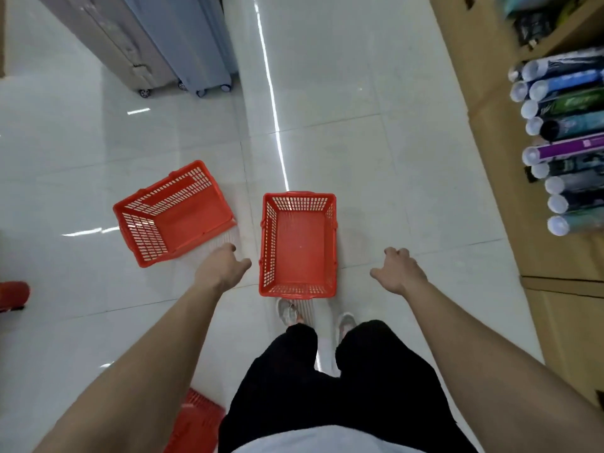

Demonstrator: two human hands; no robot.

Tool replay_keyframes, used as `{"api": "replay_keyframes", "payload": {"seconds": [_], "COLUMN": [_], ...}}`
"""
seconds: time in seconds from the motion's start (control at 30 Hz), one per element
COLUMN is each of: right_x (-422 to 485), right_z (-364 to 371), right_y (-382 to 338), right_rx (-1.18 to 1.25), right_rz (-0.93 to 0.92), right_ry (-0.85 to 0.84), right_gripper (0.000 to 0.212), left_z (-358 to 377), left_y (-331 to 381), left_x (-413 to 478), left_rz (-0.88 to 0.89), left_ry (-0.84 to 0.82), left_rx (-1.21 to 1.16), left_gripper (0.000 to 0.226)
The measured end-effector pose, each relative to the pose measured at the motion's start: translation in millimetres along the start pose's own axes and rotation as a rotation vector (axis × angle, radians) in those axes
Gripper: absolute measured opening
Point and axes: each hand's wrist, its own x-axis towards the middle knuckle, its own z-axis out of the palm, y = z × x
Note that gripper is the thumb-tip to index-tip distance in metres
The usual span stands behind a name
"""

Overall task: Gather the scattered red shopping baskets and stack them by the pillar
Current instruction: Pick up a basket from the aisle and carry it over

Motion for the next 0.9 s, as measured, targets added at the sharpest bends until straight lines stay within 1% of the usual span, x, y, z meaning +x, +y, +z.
{"api": "replay_keyframes", "payload": {"seconds": [0.17, 0.23, 0.37, 0.47, 0.57, 0.7, 0.83, 0.9], "right_x": [113, 167, 281, 350, 401, 442, 455, 447], "right_z": [50, 76, 133, 181, 228, 276, 291, 282], "right_y": [-27, -32, -32, -27, -22, -23, -22, -22], "right_rx": [0.033, 0.047, 0.079, 0.106, 0.165, 0.303, 0.378, 0.376], "right_rz": [0.009, 0.019, 0.035, 0.026, 0.01, -0.024, -0.029, -0.036], "right_ry": [-0.103, -0.137, -0.17, -0.182, -0.133, -0.012, 0.058, 0.077], "right_gripper": [0.074, 0.073, 0.074, 0.071, 0.06, 0.036, 0.016, 0.01], "left_z": [54, 87, 160, 216, 265, 313, 326, 317], "left_y": [-21, -30, -46, -52, -55, -62, -68, -70], "left_x": [111, 162, 266, 332, 381, 416, 423, 416], "left_rz": [-0.092, -0.135, -0.235, -0.24, -0.213, -0.176, -0.159, -0.134], "left_ry": [-0.052, -0.07, -0.048, -0.047, -0.046, -0.034, 0.077, 0.085], "left_rx": [-0.003, -0.044, -0.159, -0.192, -0.221, -0.294, -0.323, -0.322], "left_gripper": [0.069, 0.07, 0.07, 0.075, 0.078, 0.061, 0.038, 0.034]}}
